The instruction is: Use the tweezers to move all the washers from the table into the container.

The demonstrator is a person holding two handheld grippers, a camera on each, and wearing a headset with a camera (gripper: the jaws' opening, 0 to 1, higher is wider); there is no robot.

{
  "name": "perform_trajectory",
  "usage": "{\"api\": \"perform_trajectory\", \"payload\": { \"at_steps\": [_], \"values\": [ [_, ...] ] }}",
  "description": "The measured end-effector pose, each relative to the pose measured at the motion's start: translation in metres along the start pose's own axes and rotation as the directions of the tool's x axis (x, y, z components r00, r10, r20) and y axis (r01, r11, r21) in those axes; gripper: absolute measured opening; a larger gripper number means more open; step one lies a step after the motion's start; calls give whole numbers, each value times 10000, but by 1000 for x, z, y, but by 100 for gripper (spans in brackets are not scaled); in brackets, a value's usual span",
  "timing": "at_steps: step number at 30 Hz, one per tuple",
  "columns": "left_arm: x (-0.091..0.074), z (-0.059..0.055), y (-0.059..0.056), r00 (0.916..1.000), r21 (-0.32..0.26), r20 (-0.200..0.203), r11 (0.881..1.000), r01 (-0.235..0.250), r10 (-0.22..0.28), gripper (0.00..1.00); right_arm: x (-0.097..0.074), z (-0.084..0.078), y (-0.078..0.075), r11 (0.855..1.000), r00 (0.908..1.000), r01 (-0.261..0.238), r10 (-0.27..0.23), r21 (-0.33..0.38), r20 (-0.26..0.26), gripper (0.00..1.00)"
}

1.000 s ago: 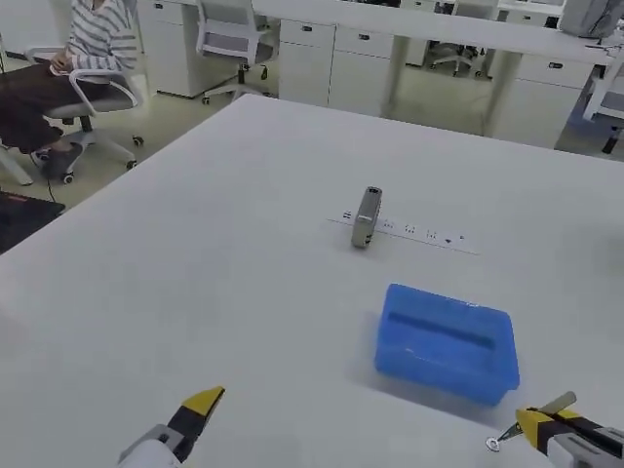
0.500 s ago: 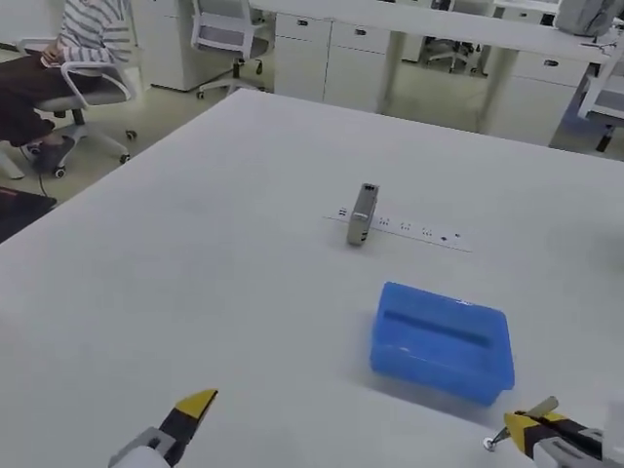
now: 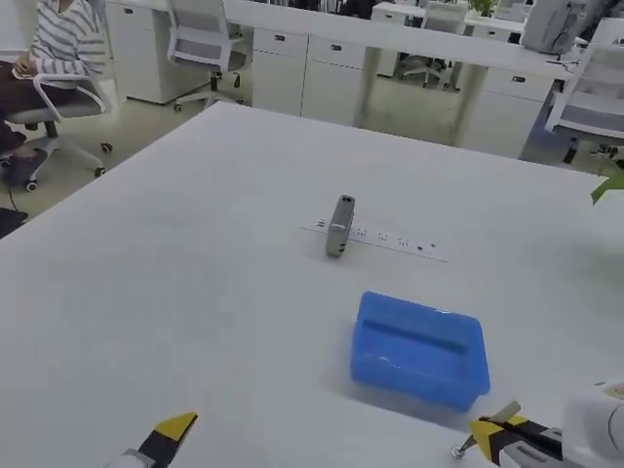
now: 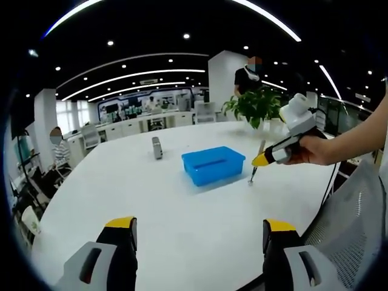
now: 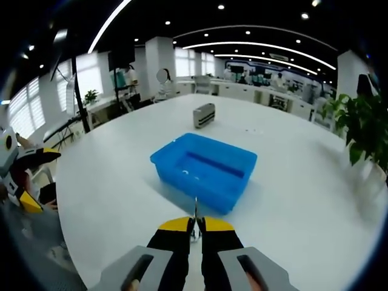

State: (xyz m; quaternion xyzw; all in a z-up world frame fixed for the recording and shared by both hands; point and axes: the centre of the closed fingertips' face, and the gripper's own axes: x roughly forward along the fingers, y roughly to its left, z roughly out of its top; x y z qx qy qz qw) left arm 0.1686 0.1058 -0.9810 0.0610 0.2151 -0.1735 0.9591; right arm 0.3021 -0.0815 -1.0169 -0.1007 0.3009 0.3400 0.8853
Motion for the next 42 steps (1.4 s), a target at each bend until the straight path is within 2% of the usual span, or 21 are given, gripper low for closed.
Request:
{"api": "perform_trajectory", "payload": {
  "at_steps": [6,9,14,22,27,33,42],
  "values": [
    [-1,0,1,9999,62,0,9999,-116,116,87,-3,11,3,9999,9998,-116,118,-121,151,2],
    [-2,2,4,9995,107,123,9995,-283,282,87,-5,17,3,9998,9995,-180,182,-87,273,2],
    [-3,4,6,9986,370,275,9983,-456,446,87,-9,38,4,9993,9976,-269,284,-245,632,2],
    [-4,5,7,9980,384,339,9978,-549,536,87,-10,66,-4,9980,9944,-202,263,-605,1022,1],
    [-3,4,3,9990,501,280,9981,-363,349,87,-5,78,-13,9973,9930,-79,165,-734,1171,1],
    [-2,2,-1,9997,645,159,9977,-186,176,87,11,80,-24,9974,9942,81,-3,-721,1077,1],
    [0,-4,-4,9997,747,-227,9972,8,9,86,39,65,-42,9965,9991,187,-156,-817,383,2]
  ]
}}
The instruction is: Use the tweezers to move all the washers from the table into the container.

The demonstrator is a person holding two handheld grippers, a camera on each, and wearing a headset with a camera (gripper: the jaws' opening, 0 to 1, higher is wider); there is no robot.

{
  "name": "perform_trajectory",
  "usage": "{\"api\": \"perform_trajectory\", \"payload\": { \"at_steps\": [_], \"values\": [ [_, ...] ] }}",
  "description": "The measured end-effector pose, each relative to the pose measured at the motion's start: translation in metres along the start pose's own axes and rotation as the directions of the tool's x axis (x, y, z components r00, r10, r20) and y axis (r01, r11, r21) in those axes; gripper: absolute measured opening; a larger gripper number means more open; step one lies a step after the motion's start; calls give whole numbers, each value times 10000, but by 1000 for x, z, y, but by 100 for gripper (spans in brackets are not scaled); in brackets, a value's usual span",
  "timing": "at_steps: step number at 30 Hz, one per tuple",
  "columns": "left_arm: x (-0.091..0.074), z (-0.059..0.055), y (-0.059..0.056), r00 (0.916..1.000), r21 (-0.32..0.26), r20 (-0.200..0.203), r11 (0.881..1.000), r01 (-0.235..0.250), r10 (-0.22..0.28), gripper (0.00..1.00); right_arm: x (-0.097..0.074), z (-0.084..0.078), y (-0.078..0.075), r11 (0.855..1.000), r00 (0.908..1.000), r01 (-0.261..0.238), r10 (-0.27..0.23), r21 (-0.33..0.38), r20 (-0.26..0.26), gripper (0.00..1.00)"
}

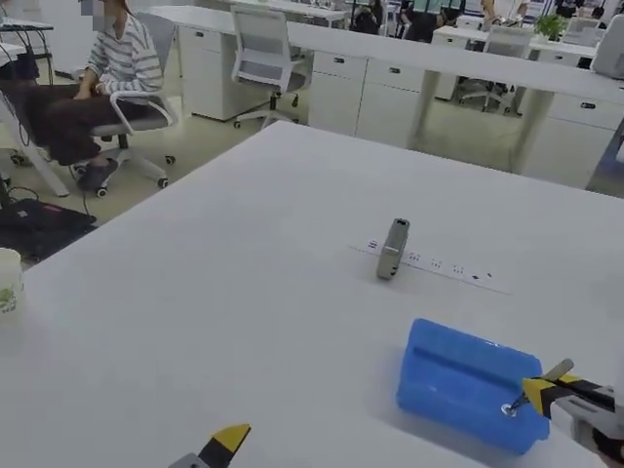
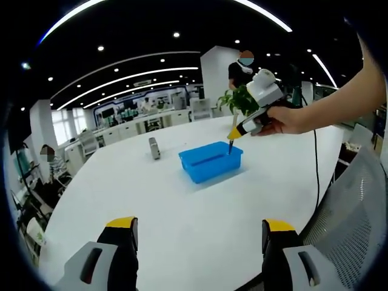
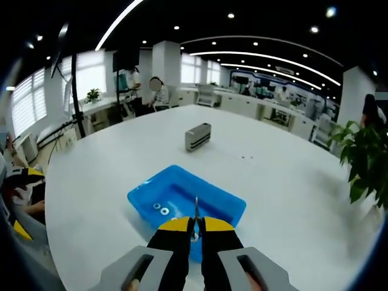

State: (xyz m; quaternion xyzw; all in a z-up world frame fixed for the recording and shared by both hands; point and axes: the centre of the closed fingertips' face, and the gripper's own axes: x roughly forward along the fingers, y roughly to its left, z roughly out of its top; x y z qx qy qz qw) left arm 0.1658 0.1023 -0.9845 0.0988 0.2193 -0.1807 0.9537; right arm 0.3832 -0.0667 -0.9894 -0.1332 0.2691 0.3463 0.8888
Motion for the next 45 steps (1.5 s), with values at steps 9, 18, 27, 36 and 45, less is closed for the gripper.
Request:
{"api": "perform_trajectory", "payload": {
  "at_steps": [9,18,27,36,45],
  "values": [
    [0,0,-2,10000,-5,-30,10000,86,-86,85,11,-15,-6,10000,9989,16,-17,-34,-479,2],
    [0,1,-2,10000,64,11,10000,52,-52,84,14,-24,-8,10000,9976,23,-23,-1,-689,2],
    [1,1,-1,10000,33,-11,10000,50,-50,83,15,-30,-5,10000,9959,92,-94,-28,-901,2],
    [1,-1,-5,9998,318,-165,9994,143,-138,79,14,-33,-7,9995,9949,306,-300,40,-964,3],
    [-4,4,5,9990,458,149,9980,-431,425,75,-7,0,-13,9962,9969,696,-714,520,334,3]
  ]
}}
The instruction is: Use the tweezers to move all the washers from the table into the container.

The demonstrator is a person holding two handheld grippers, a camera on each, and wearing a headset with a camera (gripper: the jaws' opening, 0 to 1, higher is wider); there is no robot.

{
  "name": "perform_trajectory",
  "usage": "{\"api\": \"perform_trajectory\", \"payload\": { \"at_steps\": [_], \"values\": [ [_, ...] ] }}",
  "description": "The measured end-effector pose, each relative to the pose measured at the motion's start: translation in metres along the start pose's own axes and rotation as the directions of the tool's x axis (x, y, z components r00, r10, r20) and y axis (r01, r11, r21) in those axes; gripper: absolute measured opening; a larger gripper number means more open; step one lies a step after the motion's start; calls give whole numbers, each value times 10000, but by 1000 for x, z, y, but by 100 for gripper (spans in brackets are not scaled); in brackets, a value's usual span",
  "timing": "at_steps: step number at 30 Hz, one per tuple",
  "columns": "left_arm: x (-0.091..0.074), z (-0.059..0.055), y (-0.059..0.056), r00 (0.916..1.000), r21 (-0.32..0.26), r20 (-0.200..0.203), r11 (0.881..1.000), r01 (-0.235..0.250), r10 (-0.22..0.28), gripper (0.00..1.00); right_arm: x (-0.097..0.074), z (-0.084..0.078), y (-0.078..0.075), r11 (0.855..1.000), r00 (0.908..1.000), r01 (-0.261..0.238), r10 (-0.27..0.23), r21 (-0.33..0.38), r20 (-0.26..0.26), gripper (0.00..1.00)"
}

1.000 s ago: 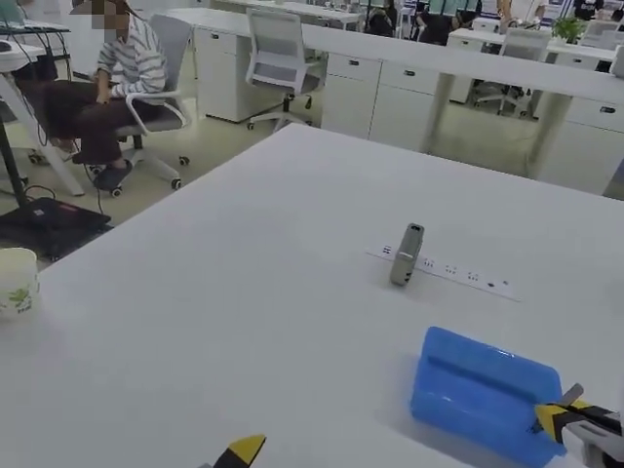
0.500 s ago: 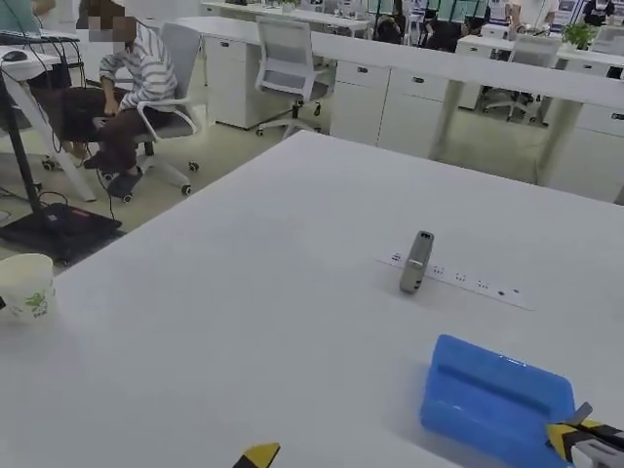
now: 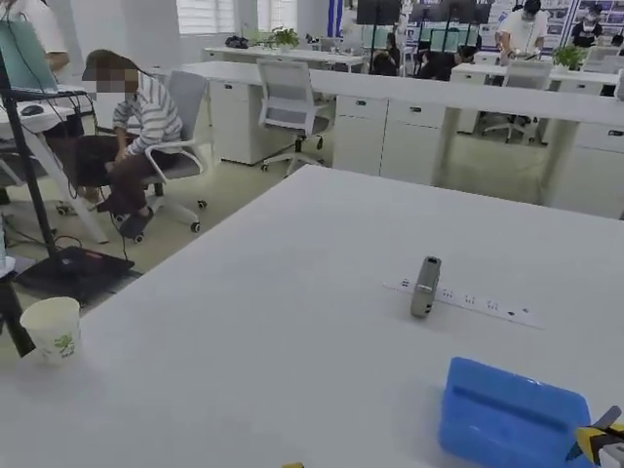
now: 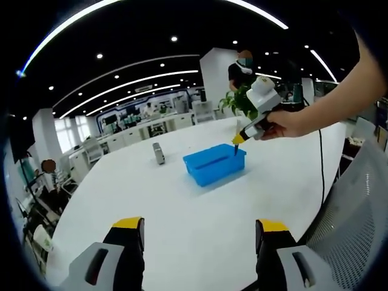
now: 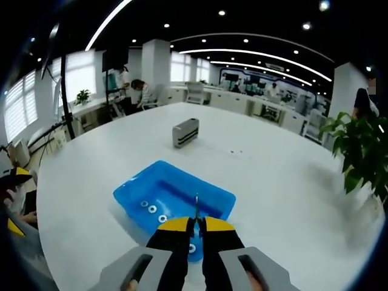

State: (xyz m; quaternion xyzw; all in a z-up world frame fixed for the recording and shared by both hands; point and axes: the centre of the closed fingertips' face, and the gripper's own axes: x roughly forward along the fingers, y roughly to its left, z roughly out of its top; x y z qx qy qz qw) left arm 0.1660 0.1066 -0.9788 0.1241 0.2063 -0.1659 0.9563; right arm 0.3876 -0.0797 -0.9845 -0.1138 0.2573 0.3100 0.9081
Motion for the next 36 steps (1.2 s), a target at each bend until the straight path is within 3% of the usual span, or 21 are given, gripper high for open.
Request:
{"api": "perform_trajectory", "payload": {
  "at_steps": [4,6,9,11,15,18,20,21,23,24,25,26,28,29,31,33,34,35,36],
  "values": [
    [-1,3,-4,9998,227,61,9996,171,-172,67,-18,18,12,9993,9984,-215,231,-317,512,3],
    [0,0,-7,9997,469,-151,9987,221,-214,64,-27,23,19,9979,9971,-368,402,-541,646,3],
    [-1,4,-10,9993,723,-108,9967,359,-353,59,-44,29,32,9950,9947,-667,722,-747,733,3],
    [1,7,-11,9986,1054,-309,9934,449,-418,56,-52,31,42,9923,9923,-946,1004,-802,729,3],
    [2,31,-13,9955,688,-106,9931,949,-944,49,-71,35,63,9823,9820,-1590,1677,-987,872,3],
    [2,54,-19,9863,-24,246,9866,1634,-1633,45,-85,41,80,9719,9705,-2087,2195,-1087,993,3],
    [1,76,-26,9698,-448,640,9701,2385,-2354,44,-96,45,92,9607,9606,-2485,2608,-1236,959,3],
    [-1,87,-31,9573,-476,709,9576,2840,-2803,42,-102,47,101,9488,9500,-2840,2979,-1382,933,3],
    [-2,107,-34,9426,-203,908,9457,3245,-3215,38,-112,50,109,9383,9428,-3058,3220,-1614,859,3],
    [-2,114,-33,9405,-121,997,9447,3276,-3249,37,-116,52,112,9322,9376,-3178,3362,-1733,891,3],
    [-4,127,-36,9293,-141,1244,9359,3520,-3476,35,-121,54,118,9220,9282,-3419,3616,-1816,880,3],
    [-4,130,-37,9251,-164,1260,9317,3629,-3581,33,-123,55,119,9199,9259,-3477,3673,-1815,883,3],
    [-4,141,-37,9171,-363,1131,9208,3882,-3822,27,-132,59,129,8982,9027,-3986,4199,-1855,934,3],
    [-4,148,-40,9057,-392,1203,9096,4136,-4066,25,-137,59,138,8769,8819,-4439,4640,-1845,832,3],
    [-6,159,-44,8871,-391,1303,8917,4508,-4428,20,-144,59,147,8539,8610,-4836,5036,-1924,711,3],
    [-12,175,-51,8497,-436,1621,8566,5142,-5018,19,-151,57,156,8222,8343,-5303,5494,-2067,448,3],
    [-14,182,-55,8279,-420,1651,8349,5488,-5360,18,-157,57,163,8006,8131,-5626,5809,-2063,367,3],
    [-16,186,-59,8087,-386,1668,8158,5770,-5641,17,-159,57,166,7902,8046,-5751,5931,-2118,279,3],
    [-20,191,-65,7782,-228,1732,7874,6160,-6037,16,-162,56,169,7748,7951,-5880,6064,-2325,101,3]
  ]
}}
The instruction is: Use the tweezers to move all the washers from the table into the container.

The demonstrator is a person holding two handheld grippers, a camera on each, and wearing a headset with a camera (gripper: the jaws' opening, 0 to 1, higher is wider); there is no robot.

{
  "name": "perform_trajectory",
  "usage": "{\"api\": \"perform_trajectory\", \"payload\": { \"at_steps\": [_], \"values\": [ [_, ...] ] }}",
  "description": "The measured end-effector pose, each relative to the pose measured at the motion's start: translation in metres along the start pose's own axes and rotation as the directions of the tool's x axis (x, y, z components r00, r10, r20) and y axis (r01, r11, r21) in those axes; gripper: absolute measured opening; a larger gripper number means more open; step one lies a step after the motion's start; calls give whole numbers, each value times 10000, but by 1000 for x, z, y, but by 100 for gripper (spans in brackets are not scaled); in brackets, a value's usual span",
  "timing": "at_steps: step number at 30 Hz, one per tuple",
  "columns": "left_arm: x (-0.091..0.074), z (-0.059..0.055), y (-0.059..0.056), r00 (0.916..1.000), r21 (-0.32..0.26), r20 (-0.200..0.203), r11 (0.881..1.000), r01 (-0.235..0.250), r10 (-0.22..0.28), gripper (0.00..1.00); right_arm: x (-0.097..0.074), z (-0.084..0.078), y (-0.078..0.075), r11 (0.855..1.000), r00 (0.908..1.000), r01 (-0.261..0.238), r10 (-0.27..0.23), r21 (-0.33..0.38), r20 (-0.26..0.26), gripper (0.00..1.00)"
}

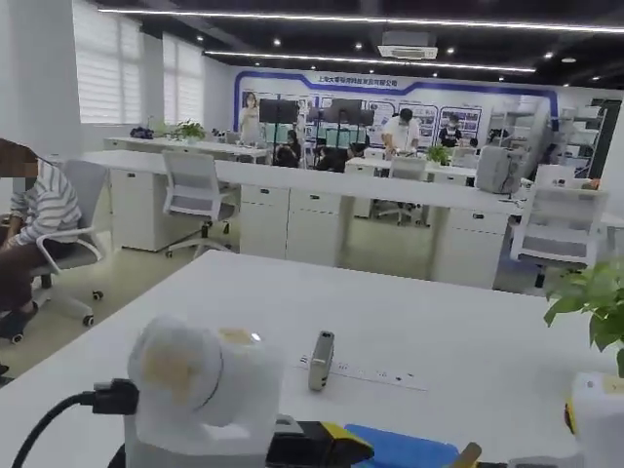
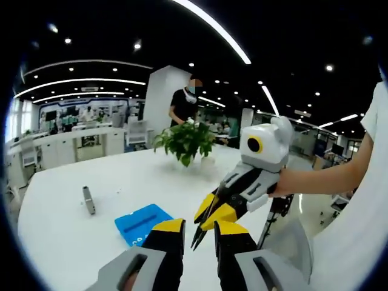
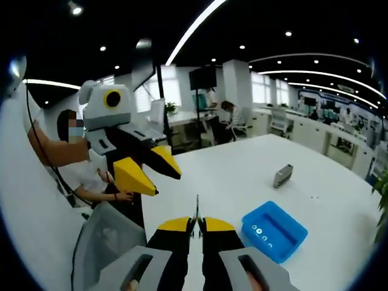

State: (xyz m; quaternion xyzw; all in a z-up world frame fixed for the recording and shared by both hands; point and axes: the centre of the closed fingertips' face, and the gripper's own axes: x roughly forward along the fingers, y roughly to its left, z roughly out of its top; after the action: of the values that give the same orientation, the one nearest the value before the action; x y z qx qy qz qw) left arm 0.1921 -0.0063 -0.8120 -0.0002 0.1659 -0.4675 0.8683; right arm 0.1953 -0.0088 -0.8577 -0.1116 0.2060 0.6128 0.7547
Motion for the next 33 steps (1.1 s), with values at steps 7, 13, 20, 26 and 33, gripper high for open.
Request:
{"api": "perform_trajectory", "payload": {
  "at_steps": [7,13,20,26,33],
  "values": [
    [12,4,-25,9869,709,-307,9845,1603,-1585,15,-3,-3,39,9711,9722,-2259,2197,-774,-814,3],
    [17,-1,-47,9524,955,-495,9478,3043,-3008,11,-2,-6,49,9526,9559,-2804,2659,-1182,-1248,3],
    [20,4,-52,9493,1156,-186,9424,3138,-3138,0,-9,-4,50,9446,9477,-3119,3016,-1019,-1045,3],
    [20,6,-58,9325,1925,-203,9138,3576,-3606,0,-14,-4,52,9405,9457,-3231,3165,-1056,-745,3],
    [18,22,-55,9283,1859,187,9135,3618,-3714,0,-16,-5,45,9478,9522,-3047,3011,-938,-505,6]
  ]
}}
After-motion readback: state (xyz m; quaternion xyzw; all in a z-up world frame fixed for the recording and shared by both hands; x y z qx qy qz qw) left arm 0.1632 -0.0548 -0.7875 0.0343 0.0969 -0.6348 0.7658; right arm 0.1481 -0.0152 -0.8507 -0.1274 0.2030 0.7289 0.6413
